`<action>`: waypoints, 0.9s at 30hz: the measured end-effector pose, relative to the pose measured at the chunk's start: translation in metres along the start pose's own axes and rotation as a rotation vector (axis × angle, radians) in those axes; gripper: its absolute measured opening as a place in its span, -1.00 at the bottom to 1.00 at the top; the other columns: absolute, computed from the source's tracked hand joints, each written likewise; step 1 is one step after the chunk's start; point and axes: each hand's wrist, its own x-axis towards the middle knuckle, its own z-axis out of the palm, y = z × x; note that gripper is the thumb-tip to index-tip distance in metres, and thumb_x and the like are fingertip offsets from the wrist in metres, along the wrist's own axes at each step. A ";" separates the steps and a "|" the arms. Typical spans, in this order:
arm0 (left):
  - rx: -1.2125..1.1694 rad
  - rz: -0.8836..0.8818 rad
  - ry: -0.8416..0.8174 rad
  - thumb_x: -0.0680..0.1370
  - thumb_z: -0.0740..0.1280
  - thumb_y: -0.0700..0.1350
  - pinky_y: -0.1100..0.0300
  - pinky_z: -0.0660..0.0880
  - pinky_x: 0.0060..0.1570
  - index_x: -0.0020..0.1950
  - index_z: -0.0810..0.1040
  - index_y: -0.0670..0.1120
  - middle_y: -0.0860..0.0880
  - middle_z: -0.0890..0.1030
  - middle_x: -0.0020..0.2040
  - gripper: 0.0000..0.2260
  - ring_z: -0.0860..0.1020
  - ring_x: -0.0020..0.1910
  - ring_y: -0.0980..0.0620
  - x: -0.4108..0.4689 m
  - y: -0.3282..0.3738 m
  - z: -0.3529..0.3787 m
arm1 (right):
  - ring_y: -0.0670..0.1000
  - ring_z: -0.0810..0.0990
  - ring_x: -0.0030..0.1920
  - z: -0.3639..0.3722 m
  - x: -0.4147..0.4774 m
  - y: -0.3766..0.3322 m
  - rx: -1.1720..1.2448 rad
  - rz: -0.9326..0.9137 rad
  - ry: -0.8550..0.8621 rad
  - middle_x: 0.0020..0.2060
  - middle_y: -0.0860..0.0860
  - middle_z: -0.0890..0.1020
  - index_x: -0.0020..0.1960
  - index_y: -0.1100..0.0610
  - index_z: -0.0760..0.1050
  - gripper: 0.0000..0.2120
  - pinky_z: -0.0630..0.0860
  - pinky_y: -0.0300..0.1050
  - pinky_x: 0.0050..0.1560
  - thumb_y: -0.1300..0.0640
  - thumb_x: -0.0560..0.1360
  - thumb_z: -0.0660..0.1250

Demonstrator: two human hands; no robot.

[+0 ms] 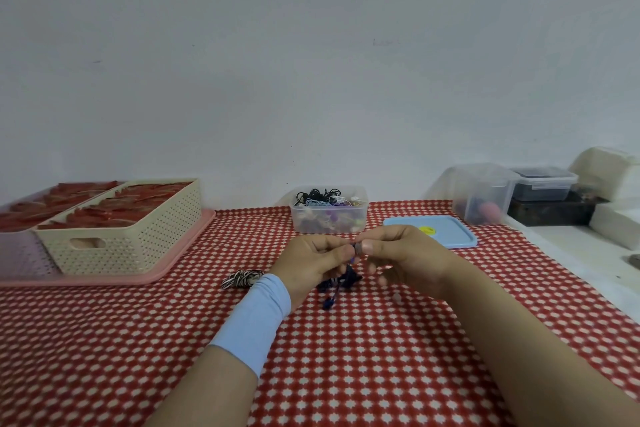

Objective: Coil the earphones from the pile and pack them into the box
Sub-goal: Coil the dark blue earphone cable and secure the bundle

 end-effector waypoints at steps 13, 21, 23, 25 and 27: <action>-0.102 -0.043 -0.040 0.48 0.42 -0.23 0.24 0.56 -0.17 -0.08 0.71 -0.15 -0.07 0.67 -0.22 -0.91 0.56 -0.27 0.09 -0.001 -0.002 0.002 | -0.04 0.65 -0.29 -0.002 0.000 0.000 -0.053 0.051 -0.016 -0.26 0.06 0.69 -0.08 0.12 0.70 -0.91 0.55 -0.17 -0.37 0.15 0.44 0.45; 0.181 0.013 0.064 0.51 0.45 -0.17 0.12 0.61 -0.03 -0.05 0.72 -0.08 -0.06 0.72 -0.17 -0.93 0.60 -0.25 0.06 0.001 0.002 -0.002 | 0.03 0.65 -0.26 -0.002 0.004 0.002 -0.061 0.066 0.030 -0.15 0.10 0.71 -0.03 0.12 0.71 -0.92 0.55 -0.11 -0.34 0.17 0.51 0.45; 0.227 0.047 0.100 0.50 0.46 -0.17 0.20 0.62 -0.10 -0.04 0.71 -0.05 -0.04 0.73 -0.18 -0.92 0.61 -0.27 0.08 0.000 0.006 0.000 | 0.03 0.64 -0.28 -0.003 0.004 0.001 -0.044 0.044 0.055 -0.14 0.09 0.71 0.03 0.17 0.69 -0.88 0.53 -0.12 -0.34 0.19 0.51 0.45; 0.280 0.073 0.099 0.48 0.48 -0.18 0.26 0.60 -0.17 0.00 0.70 -0.06 -0.03 0.72 -0.19 -0.89 0.62 -0.29 0.10 -0.001 0.010 0.001 | 0.00 0.65 -0.29 -0.004 0.003 0.000 -0.107 0.021 0.082 -0.16 0.07 0.72 0.03 0.18 0.69 -0.87 0.53 -0.15 -0.32 0.19 0.50 0.47; 0.342 0.092 0.074 0.49 0.48 -0.16 0.30 0.59 -0.17 0.05 0.70 -0.04 -0.01 0.73 -0.15 -0.84 0.64 -0.27 0.12 -0.002 0.012 -0.001 | -0.03 0.65 -0.30 -0.007 0.003 0.000 -0.212 0.002 0.140 -0.21 0.05 0.72 0.00 0.16 0.70 -0.90 0.53 -0.18 -0.31 0.19 0.50 0.48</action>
